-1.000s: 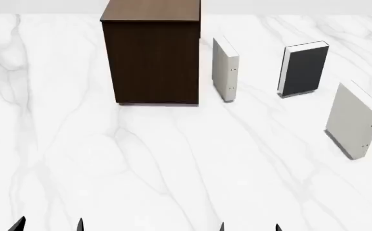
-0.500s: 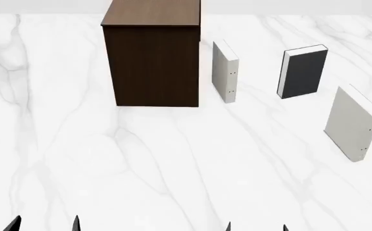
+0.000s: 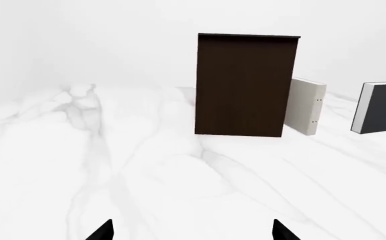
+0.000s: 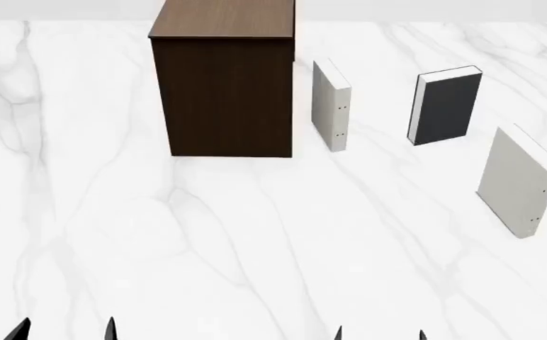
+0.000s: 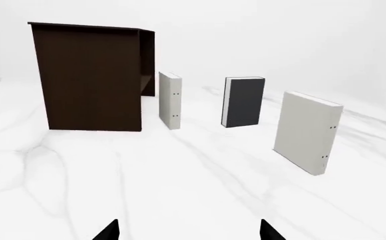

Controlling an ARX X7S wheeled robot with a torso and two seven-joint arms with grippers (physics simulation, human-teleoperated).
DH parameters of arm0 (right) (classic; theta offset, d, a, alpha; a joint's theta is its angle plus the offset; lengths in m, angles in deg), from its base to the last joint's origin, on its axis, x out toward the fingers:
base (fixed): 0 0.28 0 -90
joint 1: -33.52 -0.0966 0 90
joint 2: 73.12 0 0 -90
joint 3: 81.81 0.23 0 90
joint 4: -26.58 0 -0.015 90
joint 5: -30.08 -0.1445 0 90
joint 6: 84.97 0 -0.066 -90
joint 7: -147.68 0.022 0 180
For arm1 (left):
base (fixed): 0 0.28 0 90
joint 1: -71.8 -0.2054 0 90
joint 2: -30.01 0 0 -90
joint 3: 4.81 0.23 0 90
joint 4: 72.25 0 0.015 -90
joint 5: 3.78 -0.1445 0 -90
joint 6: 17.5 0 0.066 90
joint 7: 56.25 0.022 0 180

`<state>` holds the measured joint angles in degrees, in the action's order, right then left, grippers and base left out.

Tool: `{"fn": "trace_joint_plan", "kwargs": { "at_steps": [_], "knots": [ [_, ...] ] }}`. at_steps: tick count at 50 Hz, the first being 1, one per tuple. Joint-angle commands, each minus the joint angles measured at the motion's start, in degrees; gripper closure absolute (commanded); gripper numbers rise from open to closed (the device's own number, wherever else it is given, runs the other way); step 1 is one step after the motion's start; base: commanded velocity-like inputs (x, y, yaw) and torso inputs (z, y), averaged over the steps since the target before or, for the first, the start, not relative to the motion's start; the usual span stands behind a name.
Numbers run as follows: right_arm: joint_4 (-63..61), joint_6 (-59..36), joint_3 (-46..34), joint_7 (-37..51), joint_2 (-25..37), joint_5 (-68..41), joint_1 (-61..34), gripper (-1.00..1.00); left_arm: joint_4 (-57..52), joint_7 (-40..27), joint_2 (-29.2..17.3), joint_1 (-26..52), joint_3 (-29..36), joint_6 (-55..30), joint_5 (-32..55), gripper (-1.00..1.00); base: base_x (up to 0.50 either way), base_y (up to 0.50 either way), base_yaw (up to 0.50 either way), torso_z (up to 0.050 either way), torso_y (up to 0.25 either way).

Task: Pick up the book in the middle and place it on the cabinet shelf.

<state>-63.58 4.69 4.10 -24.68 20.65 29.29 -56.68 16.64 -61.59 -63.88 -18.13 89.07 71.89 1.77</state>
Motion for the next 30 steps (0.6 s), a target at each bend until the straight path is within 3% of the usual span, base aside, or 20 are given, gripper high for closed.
{"fn": "trace_joint_plan", "kwargs": {
  "at_steps": [1,7,12,30],
  "knots": [
    [-1.1,1.2,0.5,0.1,-0.1,-0.8,0.4,-1.0,-4.7,-0.4,-0.7,-1.5,0.5,-1.1,-1.4,-1.0,0.0,0.0,0.0,0.0,0.0],
    [-7.4,0.0,-1.2,1.4,0.5,1.0,1.8,-1.0,-13.5,-2.0,-2.1,-4.6,2.3,-3.7,-4.7,-1.0,0.0,0.0,0.0,0.0,0.0],
    [-20.0,-5.7,-2.4,2.1,1.6,3.4,2.6,-1.0,-24.9,-2.9,-3.1,-5.2,3.8,-10.2,-7.2,-1.0,0.0,0.0,0.0,0.0,0.0],
    [-41.4,-18.7,-6.5,2.1,3.9,9.6,1.8,-1.0,-42.8,-4.2,-4.6,-4.0,4.8,-22.0,-9.4,-1.0,0.0,0.0,0.0,0.0,0.0]
  ]
}}
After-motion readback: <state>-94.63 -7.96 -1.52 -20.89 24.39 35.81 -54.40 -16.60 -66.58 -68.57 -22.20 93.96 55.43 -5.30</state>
